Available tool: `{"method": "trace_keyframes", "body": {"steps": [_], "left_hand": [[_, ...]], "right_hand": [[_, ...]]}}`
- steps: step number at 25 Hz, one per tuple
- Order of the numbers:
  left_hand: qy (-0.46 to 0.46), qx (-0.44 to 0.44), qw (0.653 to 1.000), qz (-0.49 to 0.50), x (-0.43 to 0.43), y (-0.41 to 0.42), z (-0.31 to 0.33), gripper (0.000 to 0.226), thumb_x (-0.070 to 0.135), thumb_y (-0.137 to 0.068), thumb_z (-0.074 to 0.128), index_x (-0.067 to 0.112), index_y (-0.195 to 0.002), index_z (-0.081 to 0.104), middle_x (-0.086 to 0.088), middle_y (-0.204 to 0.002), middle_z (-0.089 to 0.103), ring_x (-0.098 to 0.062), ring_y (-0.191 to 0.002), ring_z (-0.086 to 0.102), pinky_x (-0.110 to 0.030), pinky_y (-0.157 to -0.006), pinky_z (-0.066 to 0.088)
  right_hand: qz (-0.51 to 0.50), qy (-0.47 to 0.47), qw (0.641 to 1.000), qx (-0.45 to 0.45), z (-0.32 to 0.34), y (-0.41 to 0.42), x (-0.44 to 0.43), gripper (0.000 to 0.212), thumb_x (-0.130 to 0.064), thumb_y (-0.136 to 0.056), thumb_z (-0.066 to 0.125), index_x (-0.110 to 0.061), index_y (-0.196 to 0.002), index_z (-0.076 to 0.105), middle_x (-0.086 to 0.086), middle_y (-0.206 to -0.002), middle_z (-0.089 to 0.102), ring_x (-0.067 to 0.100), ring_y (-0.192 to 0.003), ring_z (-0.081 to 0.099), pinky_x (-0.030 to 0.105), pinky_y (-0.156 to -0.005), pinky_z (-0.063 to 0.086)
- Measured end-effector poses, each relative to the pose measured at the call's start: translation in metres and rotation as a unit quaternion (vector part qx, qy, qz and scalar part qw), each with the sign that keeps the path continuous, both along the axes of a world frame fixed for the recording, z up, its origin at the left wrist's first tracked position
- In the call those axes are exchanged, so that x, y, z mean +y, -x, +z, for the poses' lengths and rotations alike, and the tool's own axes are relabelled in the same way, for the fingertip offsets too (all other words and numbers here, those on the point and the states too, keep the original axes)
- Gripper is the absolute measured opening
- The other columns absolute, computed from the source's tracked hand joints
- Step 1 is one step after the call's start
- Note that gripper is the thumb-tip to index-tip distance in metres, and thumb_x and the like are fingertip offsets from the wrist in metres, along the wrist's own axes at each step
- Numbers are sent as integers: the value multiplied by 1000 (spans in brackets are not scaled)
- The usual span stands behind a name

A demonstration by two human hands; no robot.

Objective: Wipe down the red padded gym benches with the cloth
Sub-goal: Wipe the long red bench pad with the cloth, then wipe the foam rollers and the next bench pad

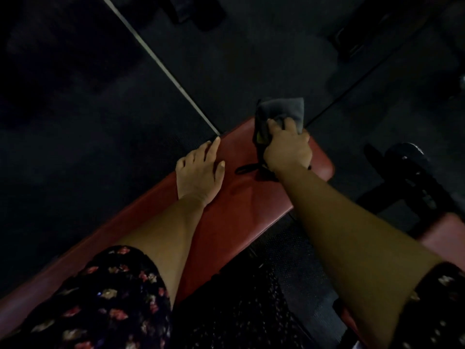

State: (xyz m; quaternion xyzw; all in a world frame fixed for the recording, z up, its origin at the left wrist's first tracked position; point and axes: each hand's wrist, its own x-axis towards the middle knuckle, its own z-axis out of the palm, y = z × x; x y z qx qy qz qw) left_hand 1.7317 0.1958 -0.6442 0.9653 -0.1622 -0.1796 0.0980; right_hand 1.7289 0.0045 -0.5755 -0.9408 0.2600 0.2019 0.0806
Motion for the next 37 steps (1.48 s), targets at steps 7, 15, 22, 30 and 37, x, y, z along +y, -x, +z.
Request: {"method": "trace_keyframes", "body": {"steps": [7,15,22,30,37], "left_hand": [[-3,66,985,-162,48,-35,120,68,52,-99,43,28,-157,14,0,-161,21,-26,-142,31,-45,-113,30],[-20,-12,969,-246,114,-18,312,66,51,-97,50,31,-154,25,1,-159,25,-26,-137,36,-47,-108,37],[-9,-79,968,-238,155,2,393,68,54,-94,53,32,-153,29,1,-156,29,-25,-138,36,-45,-108,38],[7,-121,954,-274,135,26,441,68,55,-93,53,34,-152,29,0,-154,34,-25,-136,40,-45,-101,42],[30,-97,946,-307,86,50,438,68,55,-94,52,34,-153,27,1,-153,35,-24,-137,39,-44,-102,40]], "right_hand": [[11,-28,999,14,103,49,13,54,-26,-90,56,-43,-140,44,5,-139,40,35,-122,44,46,-89,45],[-31,-47,998,-20,279,90,109,50,-15,-83,56,-34,-130,57,4,-119,56,30,-105,58,37,-71,45],[12,5,996,-93,382,118,150,52,-21,-87,55,-39,-135,53,5,-130,54,31,-114,56,37,-80,46],[-1,37,994,-101,418,157,144,48,-21,-86,56,-39,-131,56,4,-128,56,30,-113,57,40,-82,48],[-83,67,989,-98,419,184,111,44,-22,-87,57,-35,-130,58,5,-122,58,30,-109,58,38,-79,46]]}}
